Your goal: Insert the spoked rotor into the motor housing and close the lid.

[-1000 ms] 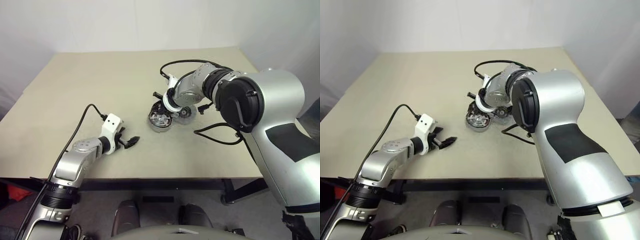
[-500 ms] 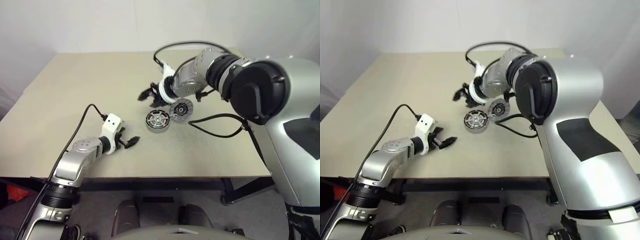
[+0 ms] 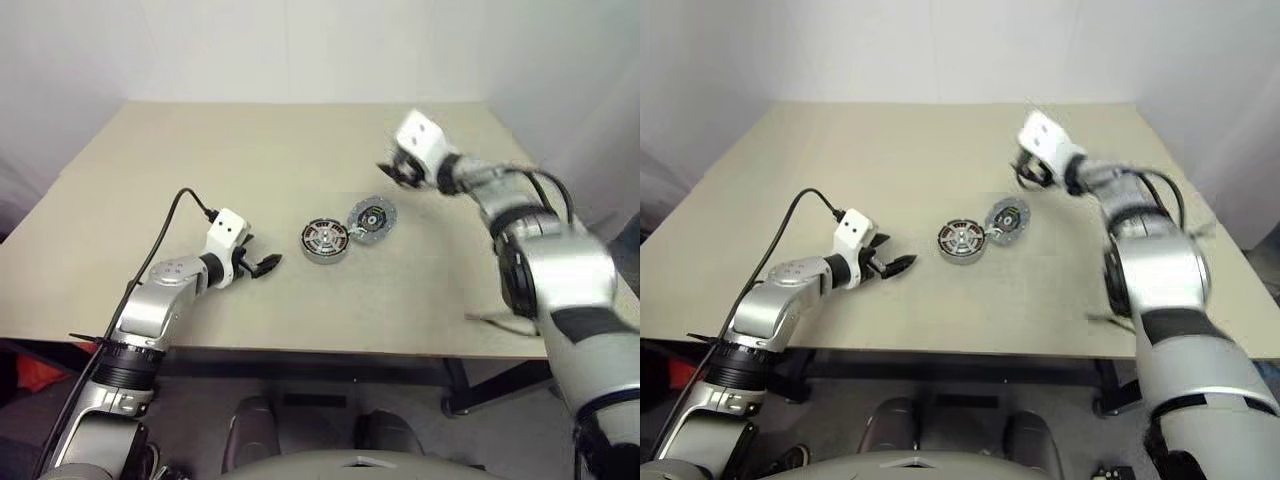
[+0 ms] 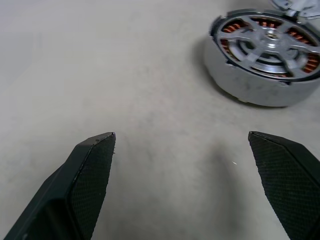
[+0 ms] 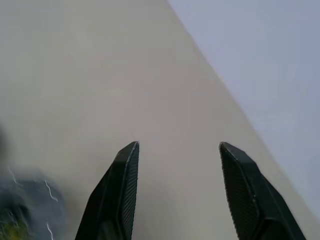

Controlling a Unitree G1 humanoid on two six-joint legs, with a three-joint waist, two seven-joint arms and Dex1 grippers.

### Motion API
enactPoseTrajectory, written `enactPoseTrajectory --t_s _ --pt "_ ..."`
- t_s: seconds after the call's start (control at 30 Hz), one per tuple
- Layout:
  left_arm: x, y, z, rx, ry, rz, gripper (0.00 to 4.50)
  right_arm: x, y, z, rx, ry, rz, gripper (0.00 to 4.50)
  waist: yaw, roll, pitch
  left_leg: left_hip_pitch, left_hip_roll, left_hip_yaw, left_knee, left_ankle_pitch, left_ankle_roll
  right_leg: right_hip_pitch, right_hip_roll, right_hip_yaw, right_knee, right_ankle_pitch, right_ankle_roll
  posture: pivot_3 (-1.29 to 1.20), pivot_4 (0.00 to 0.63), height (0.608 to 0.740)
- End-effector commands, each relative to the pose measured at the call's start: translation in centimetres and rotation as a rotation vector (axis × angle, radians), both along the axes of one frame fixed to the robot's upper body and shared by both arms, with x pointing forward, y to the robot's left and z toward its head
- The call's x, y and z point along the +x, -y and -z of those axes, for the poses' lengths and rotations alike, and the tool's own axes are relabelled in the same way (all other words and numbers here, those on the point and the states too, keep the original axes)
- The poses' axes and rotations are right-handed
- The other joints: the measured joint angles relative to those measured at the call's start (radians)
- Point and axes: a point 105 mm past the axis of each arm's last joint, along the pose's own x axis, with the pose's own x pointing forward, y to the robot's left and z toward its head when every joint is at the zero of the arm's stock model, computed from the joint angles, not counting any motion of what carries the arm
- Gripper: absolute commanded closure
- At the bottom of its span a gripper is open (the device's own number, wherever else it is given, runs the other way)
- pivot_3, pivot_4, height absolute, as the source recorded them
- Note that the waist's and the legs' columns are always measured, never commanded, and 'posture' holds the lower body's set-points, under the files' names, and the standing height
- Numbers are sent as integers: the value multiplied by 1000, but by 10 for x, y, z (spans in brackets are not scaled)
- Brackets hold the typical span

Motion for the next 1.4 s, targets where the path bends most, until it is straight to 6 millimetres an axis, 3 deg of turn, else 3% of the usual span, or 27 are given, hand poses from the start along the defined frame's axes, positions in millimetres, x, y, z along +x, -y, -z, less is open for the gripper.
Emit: enactPoseTrajectory --t_s 0.03,0.2,0.27,0.37,0.43,0.57,0.67,0.7,0.97,1.17,1.4 --pt "8 5 -18 -7 89 33 0 -10 7 -53 -54 245 39 1635 -7 0 0 0 -1 0 0 1 2 -1 1 2 0 2 2 0 0 740" --pt "9 6 -16 0 97 58 0 -32 37 -43 -57 223 203 1635 -23 -1 0 7 1 2 -2 -1 -1 5 2 3 -1 0 1 0 0 740" --pt "9 9 -15 0 97 70 0 -38 41 -27 -65 172 241 1635 -22 -2 -1 17 2 2 -2 -3 2 14 2 3 -3 0 2 0 0 740" --pt "11 12 -17 -3 101 78 0 -46 37 14 -55 46 274 1635 -23 -3 -1 32 1 2 -4 -4 3 30 2 3 -8 -5 10 0 0 740" --pt "12 13 -18 -4 104 84 0 -51 34 39 -53 -24 287 2036 -24 -3 -1 38 0 2 -8 -4 3 35 2 3 -12 -5 10 0 0 740" --pt "13 11 -20 0 105 88 0 -53 27 62 -13 -104 306 3276 -28 -3 -1 39 -5 2 -11 -4 3 34 -2 5 -16 -3 12 0 0 740" --pt "12 9 -20 2 105 86 0 -52 20 64 30 -130 301 4365 -26 -3 -1 39 -5 1 -11 -4 3 34 -2 5 -16 -2 12 0 0 740" --pt "12 8 -20 1 102 83 0 -52 17 64 51 -142 300 4442 -26 -3 -1 39 -5 1 -11 -4 3 34 -2 5 -15 -1 12 0 0 740" --pt "7 2 -20 0 93 62 0 -54 -10 69 262 -356 287 4442 -25 -2 -1 38 -5 1 -12 -5 4 34 -2 4 -15 3 4 0 0 740" --pt "4 -3 -19 10 85 46 0 -78 -52 40 377 -550 94 4442 -22 -2 -1 37 -5 1 -16 -6 6 32 -1 4 -17 3 3 0 0 740" --pt "4 -3 -20 15 89 41 0 -103 -85 14 351 -583 -91 4442 -21 -3 -1 40 -5 1 -17 -5 4 34 -1 4 -17 2 6 0 0 740"
